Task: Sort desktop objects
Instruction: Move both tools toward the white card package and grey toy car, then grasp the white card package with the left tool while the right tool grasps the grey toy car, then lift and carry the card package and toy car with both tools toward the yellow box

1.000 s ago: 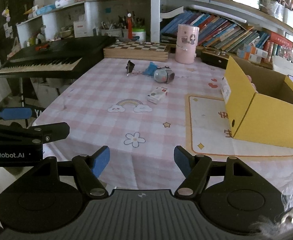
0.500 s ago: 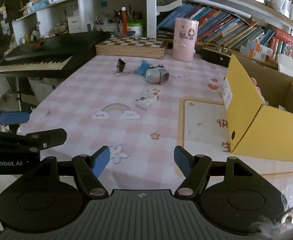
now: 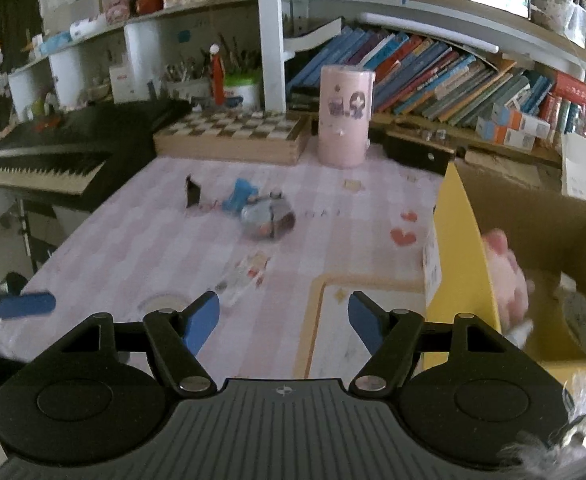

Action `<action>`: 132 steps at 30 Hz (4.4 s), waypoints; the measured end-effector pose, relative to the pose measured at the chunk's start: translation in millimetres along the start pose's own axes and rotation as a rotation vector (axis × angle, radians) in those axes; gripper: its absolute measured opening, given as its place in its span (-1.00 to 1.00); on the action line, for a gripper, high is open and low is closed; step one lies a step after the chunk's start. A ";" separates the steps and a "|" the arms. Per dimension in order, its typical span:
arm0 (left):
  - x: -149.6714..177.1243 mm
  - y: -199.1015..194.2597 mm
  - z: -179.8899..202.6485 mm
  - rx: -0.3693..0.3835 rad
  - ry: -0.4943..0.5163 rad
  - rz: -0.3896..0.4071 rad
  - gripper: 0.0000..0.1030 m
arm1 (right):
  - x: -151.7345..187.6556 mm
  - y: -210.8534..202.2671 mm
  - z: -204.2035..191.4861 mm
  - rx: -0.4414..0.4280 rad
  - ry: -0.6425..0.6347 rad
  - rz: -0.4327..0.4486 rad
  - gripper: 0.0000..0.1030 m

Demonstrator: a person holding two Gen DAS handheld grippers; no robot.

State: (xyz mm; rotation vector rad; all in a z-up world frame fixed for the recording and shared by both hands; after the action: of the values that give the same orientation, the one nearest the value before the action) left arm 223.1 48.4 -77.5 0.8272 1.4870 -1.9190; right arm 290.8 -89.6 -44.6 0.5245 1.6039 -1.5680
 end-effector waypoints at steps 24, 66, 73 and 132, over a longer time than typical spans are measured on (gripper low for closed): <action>-25.7 102.8 30.5 0.041 0.038 -0.082 0.34 | -44.3 69.8 11.4 -0.101 -0.037 -0.046 0.67; -35.0 56.8 -40.0 -0.121 -0.175 -0.039 -0.46 | -52.9 209.7 -59.1 -0.183 -0.287 -0.168 0.70; -36.3 52.5 -41.6 -0.130 -0.183 -0.031 -0.46 | -54.3 208.8 -63.9 -0.215 -0.318 -0.136 0.18; 16.3 -96.5 -4.7 0.198 0.019 0.073 -0.45 | 59.7 -83.0 -58.8 -0.014 0.003 -0.057 0.18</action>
State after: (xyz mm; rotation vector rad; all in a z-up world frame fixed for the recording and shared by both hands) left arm 140.6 73.2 -30.8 0.9762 1.2733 -2.0307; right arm 176.8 -59.1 -45.5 0.4781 1.6437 -1.5975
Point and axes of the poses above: each gripper's, at about its wrist camera, not at the fingertips, and y roughly the way its jaws point, z to its right, x to its underside, the point moved 9 cm from there along y, roughly the way its jaws point, and after that the axes turned 14 degrees about x, right-handed, at the moved point
